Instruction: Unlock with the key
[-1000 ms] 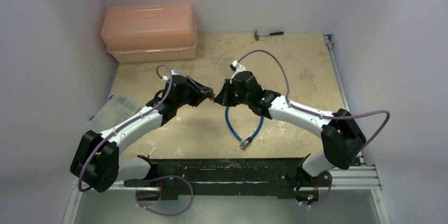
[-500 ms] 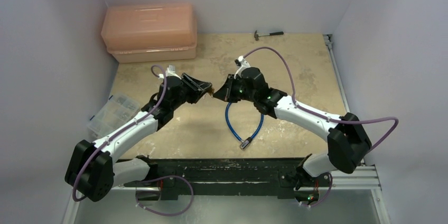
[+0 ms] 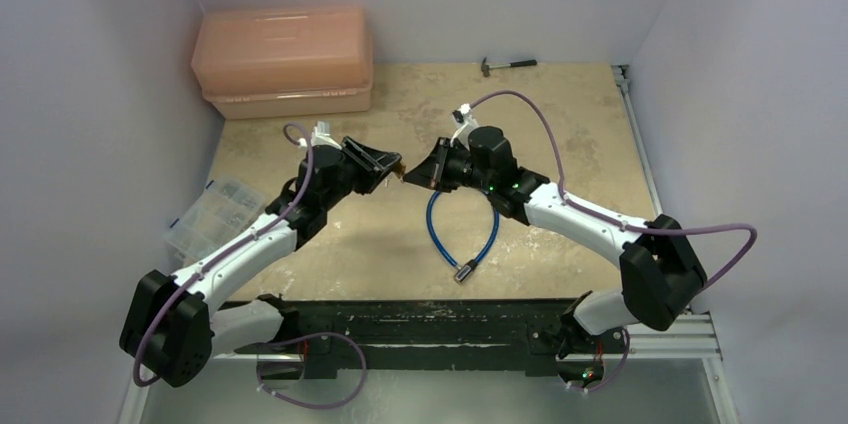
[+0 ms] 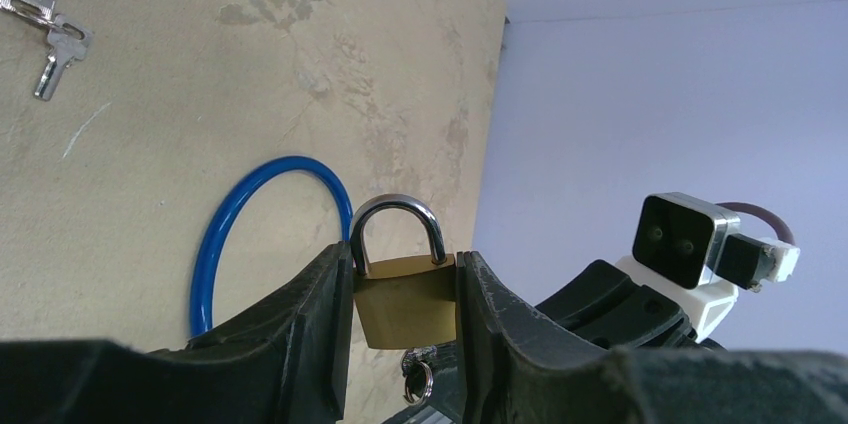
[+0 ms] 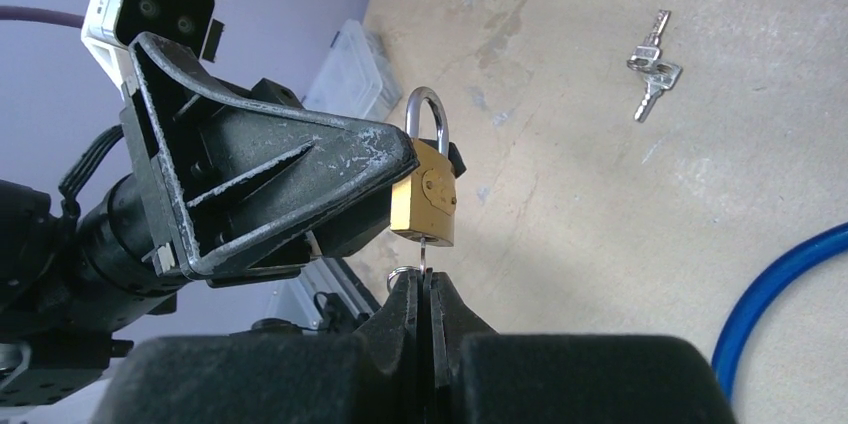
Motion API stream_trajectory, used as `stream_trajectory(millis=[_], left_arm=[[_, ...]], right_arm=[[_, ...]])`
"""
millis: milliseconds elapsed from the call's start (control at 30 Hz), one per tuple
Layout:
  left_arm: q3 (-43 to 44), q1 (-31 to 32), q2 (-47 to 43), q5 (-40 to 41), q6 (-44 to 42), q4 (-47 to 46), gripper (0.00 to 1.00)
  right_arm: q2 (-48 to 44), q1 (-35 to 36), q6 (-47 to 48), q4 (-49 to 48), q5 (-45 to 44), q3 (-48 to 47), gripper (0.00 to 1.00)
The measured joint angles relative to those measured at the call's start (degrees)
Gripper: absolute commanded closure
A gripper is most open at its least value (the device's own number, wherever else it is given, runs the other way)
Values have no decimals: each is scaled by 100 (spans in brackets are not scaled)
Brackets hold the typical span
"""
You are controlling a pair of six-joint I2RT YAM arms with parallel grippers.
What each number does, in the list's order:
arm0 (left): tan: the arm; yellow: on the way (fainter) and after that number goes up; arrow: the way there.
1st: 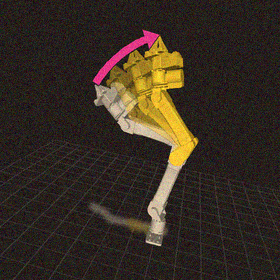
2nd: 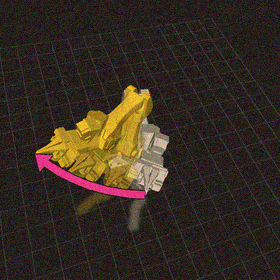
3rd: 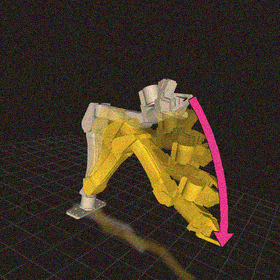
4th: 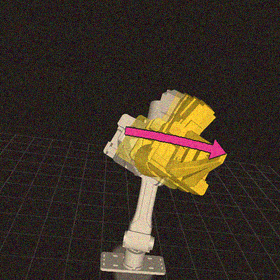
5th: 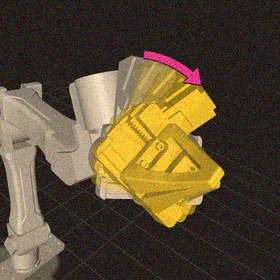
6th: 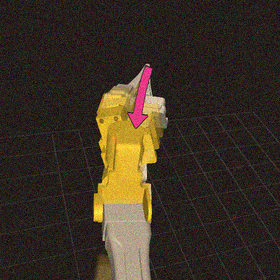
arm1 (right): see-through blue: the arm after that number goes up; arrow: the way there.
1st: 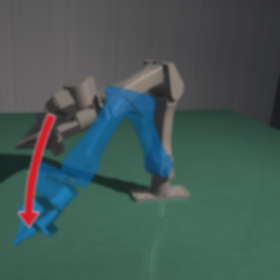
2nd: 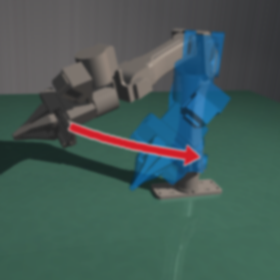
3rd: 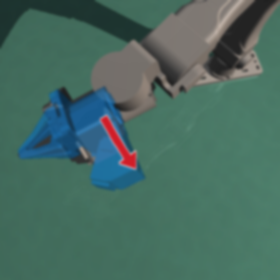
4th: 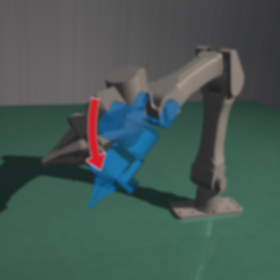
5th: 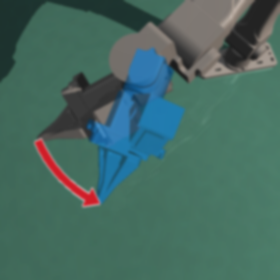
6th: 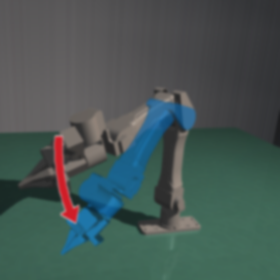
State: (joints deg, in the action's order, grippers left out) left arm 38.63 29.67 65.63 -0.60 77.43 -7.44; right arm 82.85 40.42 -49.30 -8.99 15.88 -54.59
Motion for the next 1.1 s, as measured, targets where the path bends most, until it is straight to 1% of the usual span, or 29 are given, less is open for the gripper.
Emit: stream_trajectory(millis=[400, 667, 1100], left_arm=[[-83, 2, -184, 57, 0, -258, 100], [-105, 4, -234, 59, 0, -380, 100], [-295, 11, -352, 87, 17, -658, 100]], right_arm=[[0, -184, -428, -605, 481, 164, 100], [2, -234, -664, -914, 638, 271, 100], [103, -308, -1246, -1775, 942, 625, 100]])
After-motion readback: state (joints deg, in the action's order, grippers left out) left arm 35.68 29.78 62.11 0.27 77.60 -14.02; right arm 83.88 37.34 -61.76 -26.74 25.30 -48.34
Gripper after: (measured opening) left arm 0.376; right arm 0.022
